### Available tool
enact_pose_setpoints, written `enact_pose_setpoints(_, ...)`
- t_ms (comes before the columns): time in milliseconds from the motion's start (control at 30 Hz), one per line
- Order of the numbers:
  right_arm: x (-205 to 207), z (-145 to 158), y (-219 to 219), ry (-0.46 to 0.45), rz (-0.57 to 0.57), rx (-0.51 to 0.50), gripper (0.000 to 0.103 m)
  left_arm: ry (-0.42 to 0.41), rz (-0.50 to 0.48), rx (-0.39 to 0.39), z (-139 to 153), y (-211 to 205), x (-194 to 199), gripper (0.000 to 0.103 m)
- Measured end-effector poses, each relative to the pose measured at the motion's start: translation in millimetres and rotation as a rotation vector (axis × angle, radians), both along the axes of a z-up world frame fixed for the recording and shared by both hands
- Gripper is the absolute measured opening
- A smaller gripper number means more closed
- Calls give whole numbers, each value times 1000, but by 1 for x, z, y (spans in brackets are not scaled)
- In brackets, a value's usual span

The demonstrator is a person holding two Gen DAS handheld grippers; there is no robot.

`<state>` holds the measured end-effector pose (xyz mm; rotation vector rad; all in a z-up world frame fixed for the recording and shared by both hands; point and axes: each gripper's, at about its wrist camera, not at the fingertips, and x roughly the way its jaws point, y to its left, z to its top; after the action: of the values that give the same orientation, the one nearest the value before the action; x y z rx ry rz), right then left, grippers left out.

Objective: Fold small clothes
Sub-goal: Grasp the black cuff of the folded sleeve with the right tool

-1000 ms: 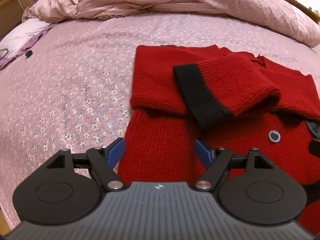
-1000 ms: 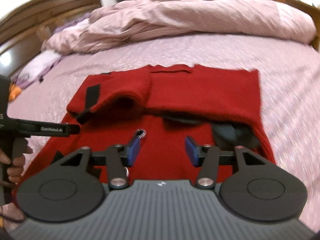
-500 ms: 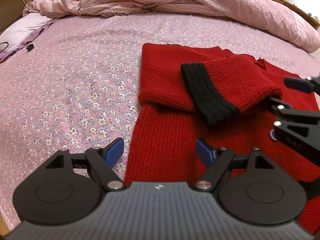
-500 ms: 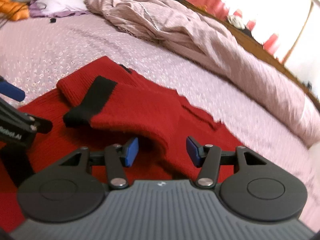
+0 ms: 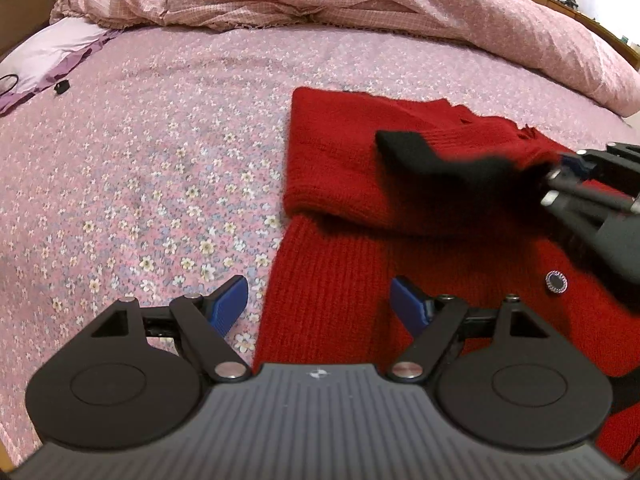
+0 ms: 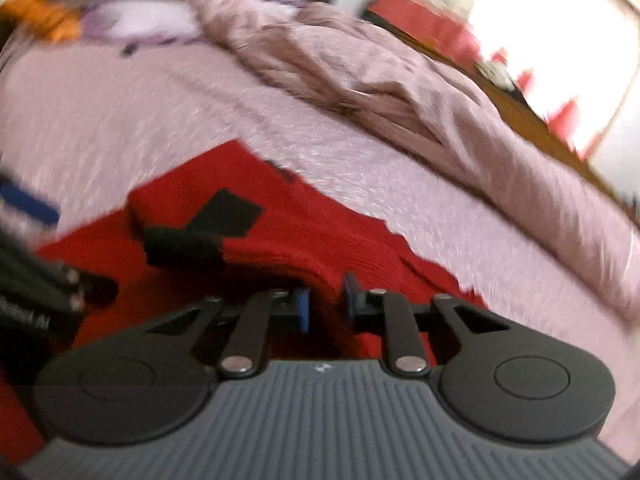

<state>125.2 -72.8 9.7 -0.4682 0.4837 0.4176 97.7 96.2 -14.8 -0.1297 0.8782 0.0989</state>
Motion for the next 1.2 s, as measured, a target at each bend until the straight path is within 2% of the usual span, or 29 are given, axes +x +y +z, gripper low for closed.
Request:
enact_pose_setpoints(167,13,21,-46,42,-200,263,14,-9,-18,13,0,-7,7,82)
enact_pose_setpoints(267,23,21,-81,110,-326,448,14,-8,-27,21,-3,-12,13,82)
enact_pose_setpoints(333,26,16,-100,146,-384,513,14,-6,-26,35,-5,-15,17,82)
enact_pose_setpoints(500,25,-3,-124,184,-487,530,17,-1,-15,44,-9,-15,24,82)
enact_pose_setpoints(567,23,-9,-133,206,-517,551,26,-1,-12,46,-8,-15,25,82)
enact_pose_setpoints(733,12,-13,-154,238,-538,561,33,0,-13,54,-8,-15,27,82)
enact_pose_setpoints(800,0,-11,-165,245,-534,550,39,-1,-16,59,-8,-16,27,82)
enact_pose_setpoints(1000,-23,11,-191,219,-496,542,39,0,-19,79,-8,-22,30,82)
enact_pose_setpoints(1200,-5,29,-211,149,-506,563,45,3,-15,96,-8,-26,33,82)
